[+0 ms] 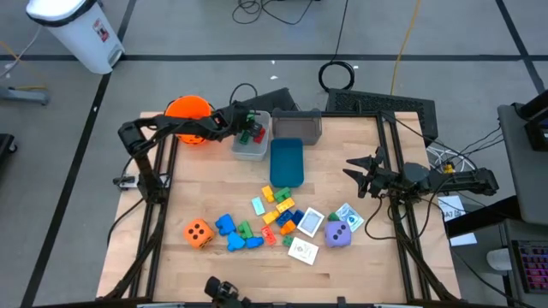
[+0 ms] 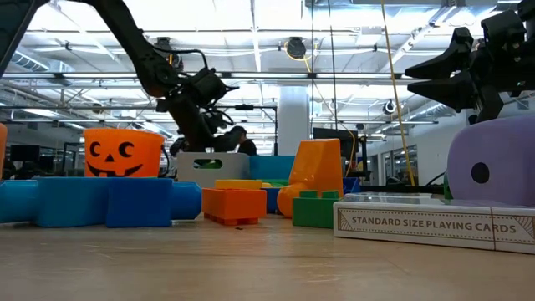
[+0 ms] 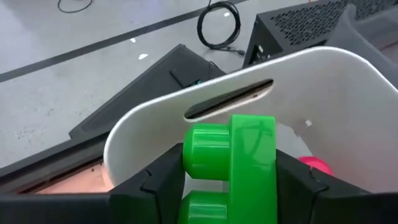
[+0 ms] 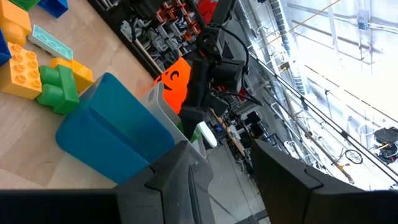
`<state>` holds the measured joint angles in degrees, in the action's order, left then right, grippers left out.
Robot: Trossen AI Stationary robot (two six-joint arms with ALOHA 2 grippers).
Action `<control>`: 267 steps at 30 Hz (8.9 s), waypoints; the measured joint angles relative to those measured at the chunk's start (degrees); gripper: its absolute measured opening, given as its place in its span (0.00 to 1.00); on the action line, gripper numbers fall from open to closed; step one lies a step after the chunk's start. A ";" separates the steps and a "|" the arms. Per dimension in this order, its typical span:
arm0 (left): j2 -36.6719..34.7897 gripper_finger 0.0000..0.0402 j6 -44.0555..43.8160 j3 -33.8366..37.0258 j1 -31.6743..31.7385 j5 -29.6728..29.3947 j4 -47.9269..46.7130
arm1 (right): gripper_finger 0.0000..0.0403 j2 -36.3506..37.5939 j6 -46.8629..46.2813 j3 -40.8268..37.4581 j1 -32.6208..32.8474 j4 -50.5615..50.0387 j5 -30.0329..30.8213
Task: Pick & Place Toys
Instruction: Put the green 2 stud gamepiece into the white bin, then put the blue 2 stud gamepiece into the white bin
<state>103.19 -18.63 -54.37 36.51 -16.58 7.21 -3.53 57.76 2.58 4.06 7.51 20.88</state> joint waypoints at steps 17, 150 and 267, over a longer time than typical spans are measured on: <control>1.99 0.56 -0.82 0.02 0.00 -0.02 2.34 | 0.42 0.00 0.00 -0.01 0.00 0.00 0.00; -22.75 0.21 -15.78 16.04 -45.48 -5.58 -26.49 | 0.42 0.02 0.00 0.00 0.01 -0.02 0.00; -35.91 0.80 -46.15 22.23 -54.18 17.74 -57.34 | 0.42 -0.09 0.00 0.01 0.01 -0.45 0.00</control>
<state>67.28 -64.78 -32.14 -17.67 1.16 -50.13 -3.62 57.76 2.59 4.06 7.06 20.88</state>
